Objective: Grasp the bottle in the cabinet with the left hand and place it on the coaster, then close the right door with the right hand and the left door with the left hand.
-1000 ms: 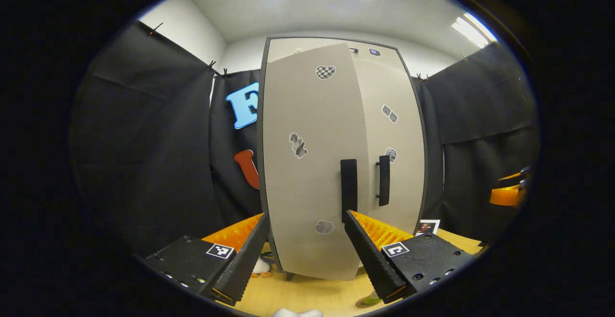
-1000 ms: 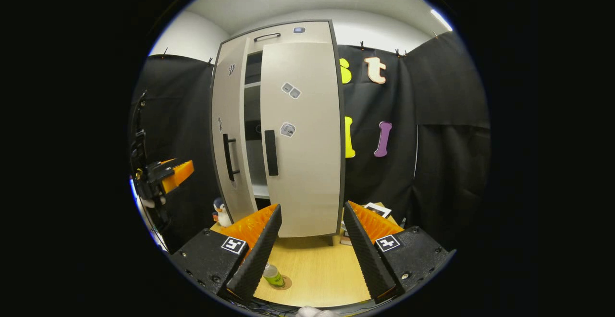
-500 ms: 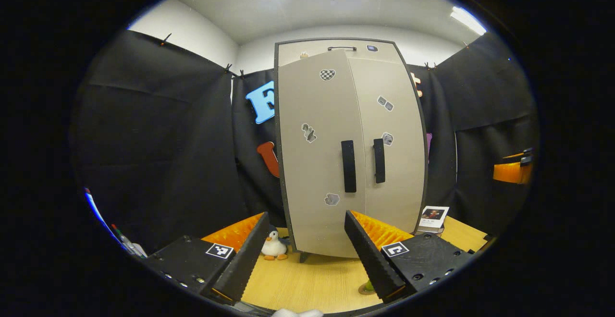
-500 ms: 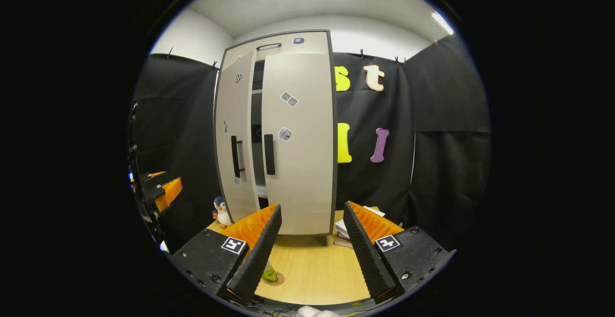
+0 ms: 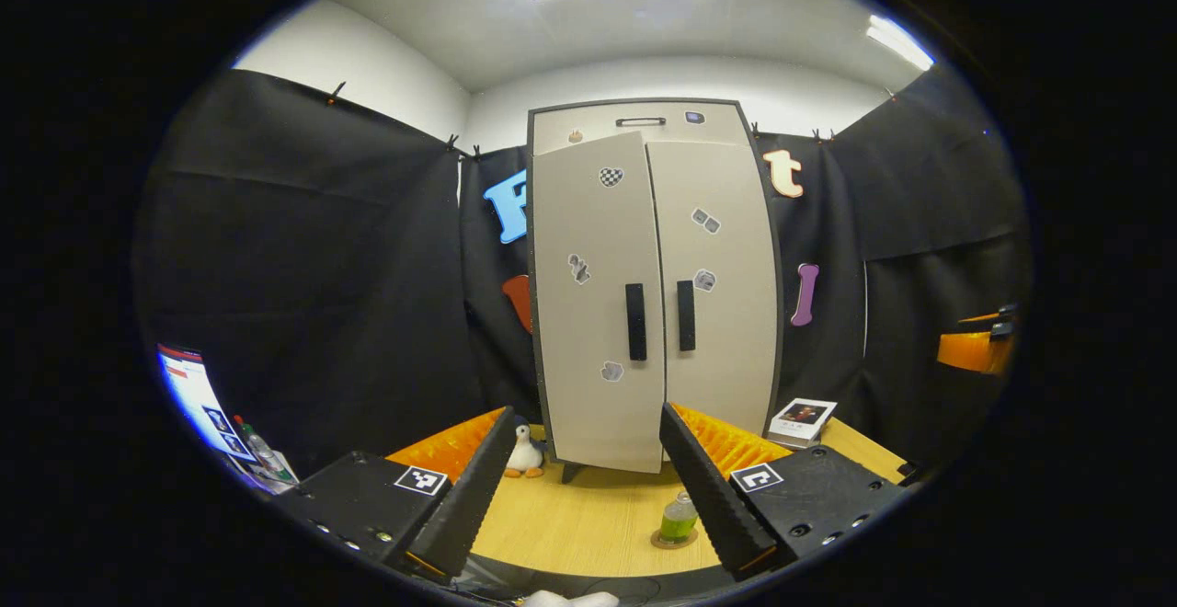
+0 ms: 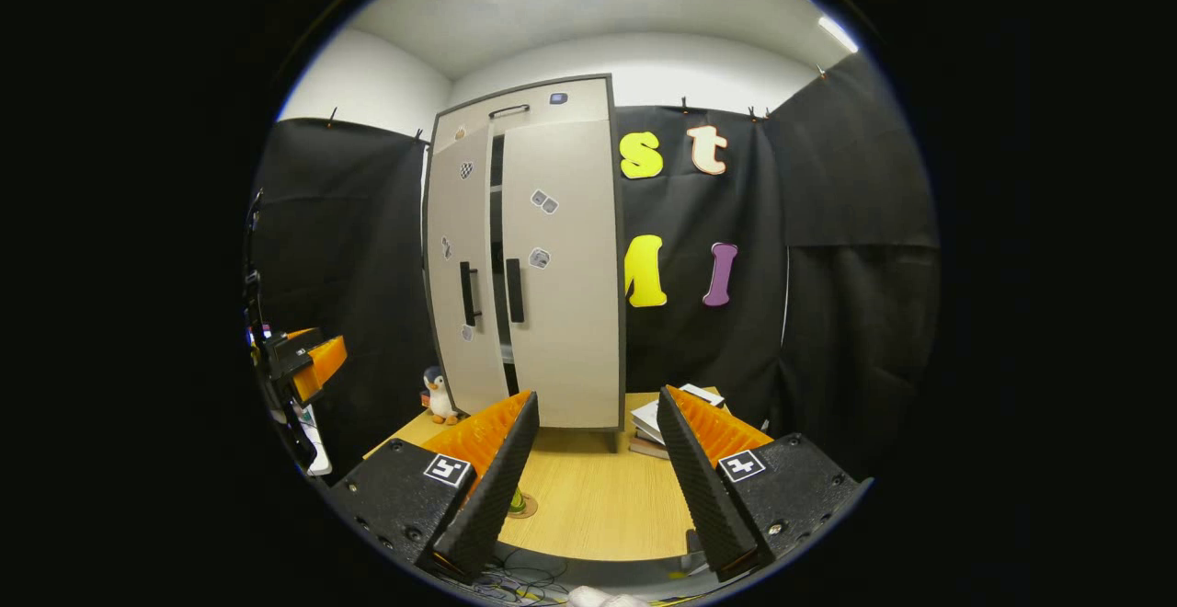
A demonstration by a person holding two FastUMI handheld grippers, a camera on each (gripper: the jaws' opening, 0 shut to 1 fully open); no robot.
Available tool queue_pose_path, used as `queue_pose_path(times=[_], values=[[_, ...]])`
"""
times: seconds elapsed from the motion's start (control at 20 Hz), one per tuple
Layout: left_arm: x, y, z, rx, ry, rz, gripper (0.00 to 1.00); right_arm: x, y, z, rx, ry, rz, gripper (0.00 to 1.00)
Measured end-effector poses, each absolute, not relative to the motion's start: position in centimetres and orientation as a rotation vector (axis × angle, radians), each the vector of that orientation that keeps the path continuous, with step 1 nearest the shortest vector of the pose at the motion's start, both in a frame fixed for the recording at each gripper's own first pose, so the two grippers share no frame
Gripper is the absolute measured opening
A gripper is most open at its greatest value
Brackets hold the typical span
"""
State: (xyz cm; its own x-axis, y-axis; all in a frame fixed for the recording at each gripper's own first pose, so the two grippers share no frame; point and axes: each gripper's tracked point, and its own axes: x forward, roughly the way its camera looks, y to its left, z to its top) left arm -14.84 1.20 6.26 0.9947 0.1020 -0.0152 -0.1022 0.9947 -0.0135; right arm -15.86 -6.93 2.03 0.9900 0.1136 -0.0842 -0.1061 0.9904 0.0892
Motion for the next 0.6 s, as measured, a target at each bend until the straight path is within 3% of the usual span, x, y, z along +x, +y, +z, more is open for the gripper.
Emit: queue_pose_path(times=[0.6], values=[[-19.4, -0.5, 7.7, 0.028, 0.002, 0.092, 0.95, -20.4, -9.1, 2.9, 0.106, 0.037, 0.096, 0.8]])
